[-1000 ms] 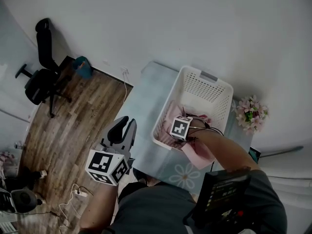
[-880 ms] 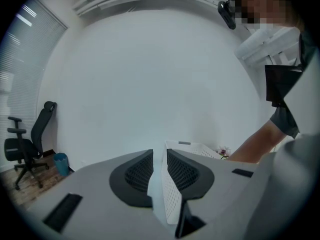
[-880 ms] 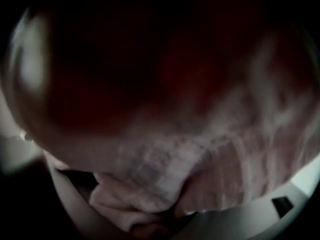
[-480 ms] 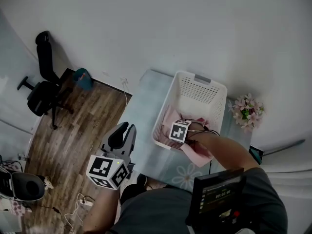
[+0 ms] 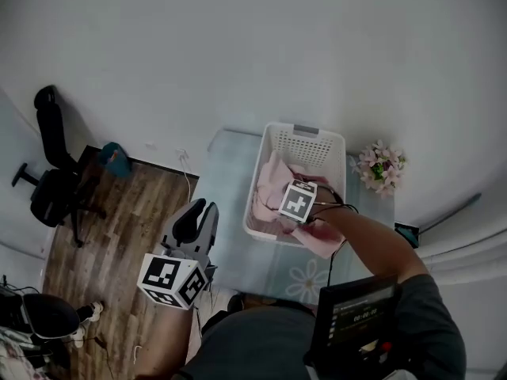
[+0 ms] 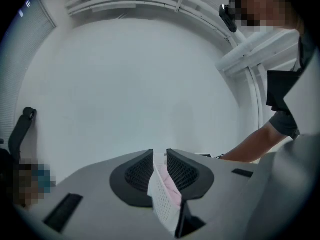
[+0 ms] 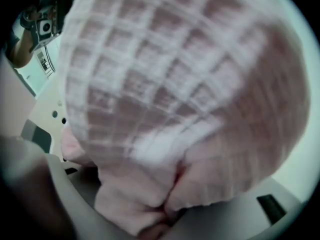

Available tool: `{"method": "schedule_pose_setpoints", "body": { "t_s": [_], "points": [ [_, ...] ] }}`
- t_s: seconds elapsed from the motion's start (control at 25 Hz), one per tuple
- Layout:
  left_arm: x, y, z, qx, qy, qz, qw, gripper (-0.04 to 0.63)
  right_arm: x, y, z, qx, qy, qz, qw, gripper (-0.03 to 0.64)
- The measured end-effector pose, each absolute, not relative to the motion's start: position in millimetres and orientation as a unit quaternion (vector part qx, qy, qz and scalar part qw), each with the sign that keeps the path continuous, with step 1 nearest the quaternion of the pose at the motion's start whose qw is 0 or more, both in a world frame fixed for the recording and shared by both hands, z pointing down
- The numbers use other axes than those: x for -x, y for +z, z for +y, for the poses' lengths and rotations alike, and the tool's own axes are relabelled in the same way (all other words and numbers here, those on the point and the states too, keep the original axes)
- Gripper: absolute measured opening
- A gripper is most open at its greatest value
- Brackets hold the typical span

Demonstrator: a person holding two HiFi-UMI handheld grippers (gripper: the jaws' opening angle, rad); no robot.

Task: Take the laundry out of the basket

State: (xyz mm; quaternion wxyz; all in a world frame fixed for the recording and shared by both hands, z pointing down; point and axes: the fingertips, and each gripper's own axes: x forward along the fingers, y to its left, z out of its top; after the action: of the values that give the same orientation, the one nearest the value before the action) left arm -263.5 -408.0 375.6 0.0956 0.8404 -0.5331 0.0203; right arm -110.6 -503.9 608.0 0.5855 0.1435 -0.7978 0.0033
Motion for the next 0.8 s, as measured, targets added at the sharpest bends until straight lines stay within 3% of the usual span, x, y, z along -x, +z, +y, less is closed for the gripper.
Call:
{"method": "schedule_pose_setpoints", "body": {
  "t_s": [0.24, 0.48, 0.8],
  "points": [
    [257.1, 370.9, -408.6, -0.867, 0.002, -0.49, 0.094, 0.089, 101.9, 516.2, -518.8, -0.27, 0.03, -0.843, 0.465, 0.304],
    [255.7, 353.5, -400.8, -0.883, -0.018, -0.463, 0.08, 0.04, 93.1, 423.7, -505.0, -0.365, 0.027, -0.862, 0.351, 0.304],
    [243.5, 335.8, -353.0, -0.908, -0.044, -0.411, 0.066, 0.011, 68.0, 337.9, -421.3, -0.461, 0.027, -0.86, 0.218, 0.305]
  ]
}}
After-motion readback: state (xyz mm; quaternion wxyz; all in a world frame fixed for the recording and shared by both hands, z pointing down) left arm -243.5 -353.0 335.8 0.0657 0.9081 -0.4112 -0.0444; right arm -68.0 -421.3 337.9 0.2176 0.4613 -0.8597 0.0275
